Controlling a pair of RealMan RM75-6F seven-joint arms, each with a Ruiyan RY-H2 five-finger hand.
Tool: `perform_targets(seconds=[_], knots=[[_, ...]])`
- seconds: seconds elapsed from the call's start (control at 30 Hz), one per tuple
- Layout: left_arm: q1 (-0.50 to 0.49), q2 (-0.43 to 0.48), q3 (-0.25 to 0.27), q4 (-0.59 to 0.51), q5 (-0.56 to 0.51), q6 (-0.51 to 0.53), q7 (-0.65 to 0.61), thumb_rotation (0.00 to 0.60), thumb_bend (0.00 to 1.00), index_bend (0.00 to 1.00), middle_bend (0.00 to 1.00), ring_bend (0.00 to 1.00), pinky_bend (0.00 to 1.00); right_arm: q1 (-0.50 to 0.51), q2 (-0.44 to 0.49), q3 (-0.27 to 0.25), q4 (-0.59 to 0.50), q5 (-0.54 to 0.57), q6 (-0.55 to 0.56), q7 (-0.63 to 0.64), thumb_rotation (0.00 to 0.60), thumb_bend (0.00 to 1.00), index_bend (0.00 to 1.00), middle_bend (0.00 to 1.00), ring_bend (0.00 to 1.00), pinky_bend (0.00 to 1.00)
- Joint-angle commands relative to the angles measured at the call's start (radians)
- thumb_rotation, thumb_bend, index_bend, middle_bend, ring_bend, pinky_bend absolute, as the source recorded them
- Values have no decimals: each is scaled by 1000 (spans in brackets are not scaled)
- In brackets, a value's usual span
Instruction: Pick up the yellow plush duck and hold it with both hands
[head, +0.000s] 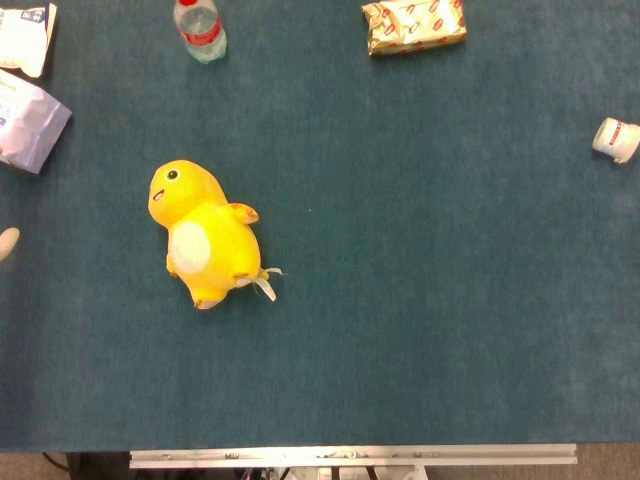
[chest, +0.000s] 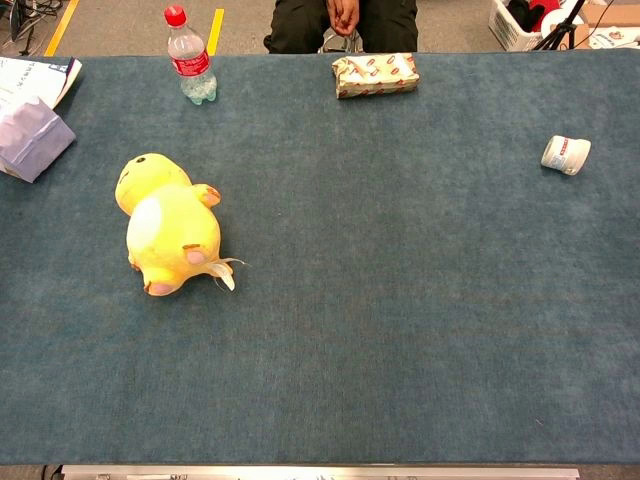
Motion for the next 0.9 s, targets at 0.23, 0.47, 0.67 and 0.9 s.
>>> perform_targets(seconds=[0.23,0.47,0.67,0.9], knots=[[-10,0,1,14,3,-20,-15,600,196,222,98,18,157,5,-6,8,1,3,3,-4,600,249,0,209,87,143],[-72,17,26,64,91,-115,-138,600,196,222,106,38,157,17,-22,23,5,18,-3,1,600,249,0,209,87,143],[-160,27,58,123,208,-212,-241,600,196,222,107,38,157,28,-35,23,11,30,-23,-8,600,249,0,209,87,143],[-270,-14,66,188,297,-284,-307,600,195,220,107,38,157,43,-33,38,3,27,-25,-15,600,249,0,209,88,143]])
